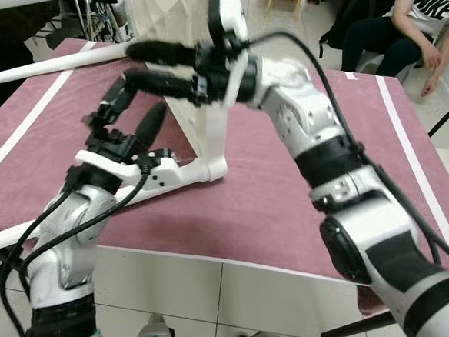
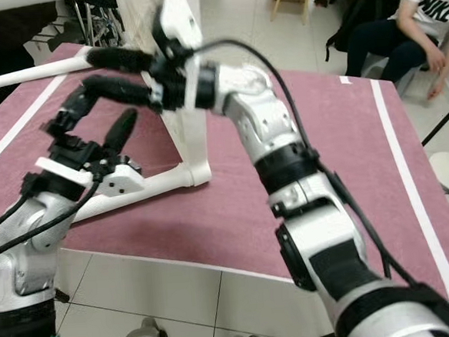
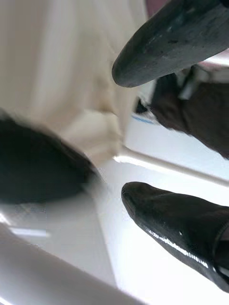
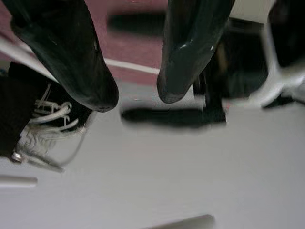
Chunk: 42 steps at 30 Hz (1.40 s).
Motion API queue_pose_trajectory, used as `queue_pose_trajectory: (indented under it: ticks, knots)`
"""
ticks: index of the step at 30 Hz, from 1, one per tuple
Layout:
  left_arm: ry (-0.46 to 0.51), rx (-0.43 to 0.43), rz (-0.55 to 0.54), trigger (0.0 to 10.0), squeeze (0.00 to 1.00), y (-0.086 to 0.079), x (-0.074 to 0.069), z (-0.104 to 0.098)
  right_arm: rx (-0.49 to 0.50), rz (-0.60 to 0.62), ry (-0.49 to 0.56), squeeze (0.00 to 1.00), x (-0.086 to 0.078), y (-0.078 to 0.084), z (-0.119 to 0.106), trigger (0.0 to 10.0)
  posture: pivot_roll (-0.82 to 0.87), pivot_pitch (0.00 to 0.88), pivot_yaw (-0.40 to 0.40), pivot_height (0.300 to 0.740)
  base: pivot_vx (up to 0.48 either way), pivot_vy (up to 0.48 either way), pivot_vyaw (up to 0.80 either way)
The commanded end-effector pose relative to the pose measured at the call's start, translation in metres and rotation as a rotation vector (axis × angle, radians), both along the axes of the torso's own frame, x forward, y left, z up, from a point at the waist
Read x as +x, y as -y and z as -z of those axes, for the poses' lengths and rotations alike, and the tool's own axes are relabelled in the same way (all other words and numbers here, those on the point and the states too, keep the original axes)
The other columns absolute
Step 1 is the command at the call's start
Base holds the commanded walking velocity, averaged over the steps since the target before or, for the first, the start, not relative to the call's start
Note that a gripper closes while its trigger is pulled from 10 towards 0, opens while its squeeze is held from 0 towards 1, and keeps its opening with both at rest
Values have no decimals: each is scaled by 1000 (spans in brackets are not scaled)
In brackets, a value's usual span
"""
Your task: Building children table
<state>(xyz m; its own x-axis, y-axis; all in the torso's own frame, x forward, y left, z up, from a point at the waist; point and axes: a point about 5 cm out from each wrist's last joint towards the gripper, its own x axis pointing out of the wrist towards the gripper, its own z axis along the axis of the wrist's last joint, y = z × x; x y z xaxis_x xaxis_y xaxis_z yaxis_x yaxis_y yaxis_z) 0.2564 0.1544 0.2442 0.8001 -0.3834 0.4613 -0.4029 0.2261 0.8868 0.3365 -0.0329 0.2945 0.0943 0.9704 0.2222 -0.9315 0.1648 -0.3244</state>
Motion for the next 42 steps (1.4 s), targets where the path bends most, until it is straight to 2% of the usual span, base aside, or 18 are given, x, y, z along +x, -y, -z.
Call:
queue_pose_trajectory:
  ticks: [1,3,5,8,9,10,11,14,20,30,36,42]
  knots:
    - [339,-151,-26,10000,0,-8,-13,-19,4,-11,16,0,-4,1,-5,10000,186,0,-70,740,0,0,0]
    - [354,-144,-43,10000,0,-12,-15,-23,8,-14,5,0,-8,5,-1,10000,192,0,-75,740,0,0,0]
    - [437,-114,-95,10000,0,-25,-20,-41,-15,-10,-33,0,-19,18,19,10000,209,0,-93,740,0,0,0]
    - [437,-114,-95,10000,0,-25,-20,-41,-15,-10,-33,0,-19,18,19,10000,209,0,-93,740,0,0,0]
    - [466,-104,-109,10000,0,-28,-22,-48,-25,-5,-45,0,-23,23,26,10000,209,0,-93,740,0,0,0]
    - [509,-88,-111,10000,0,-30,-26,-57,-50,39,-83,0,-22,33,40,10000,216,0,-104,740,0,0,0]
    - [509,-88,-111,10000,0,-30,-26,-57,-50,39,-83,0,-22,33,40,10000,216,0,-104,740,0,0,0]
    - [587,-56,-77,10000,0,-26,-34,-74,-117,169,-186,0,-14,58,74,10000,220,0,-109,740,0,0,0]
    - [627,-67,-51,10000,0,-22,-40,-77,-124,220,-235,0,-8,62,83,10000,222,0,-113,740,0,0,0]
    - [638,-83,-44,10000,0,-21,-48,-72,-119,227,-238,0,-5,57,78,10000,237,0,-123,740,0,0,0]
    - [685,-68,-73,10000,0,-24,-39,-91,-112,215,-238,0,-4,52,78,10000,256,0,-128,740,0,0,0]
    - [677,-36,-92,10000,0,-25,-26,-104,-100,195,-251,0,-8,45,81,10000,251,0,-119,740,0,0,0]
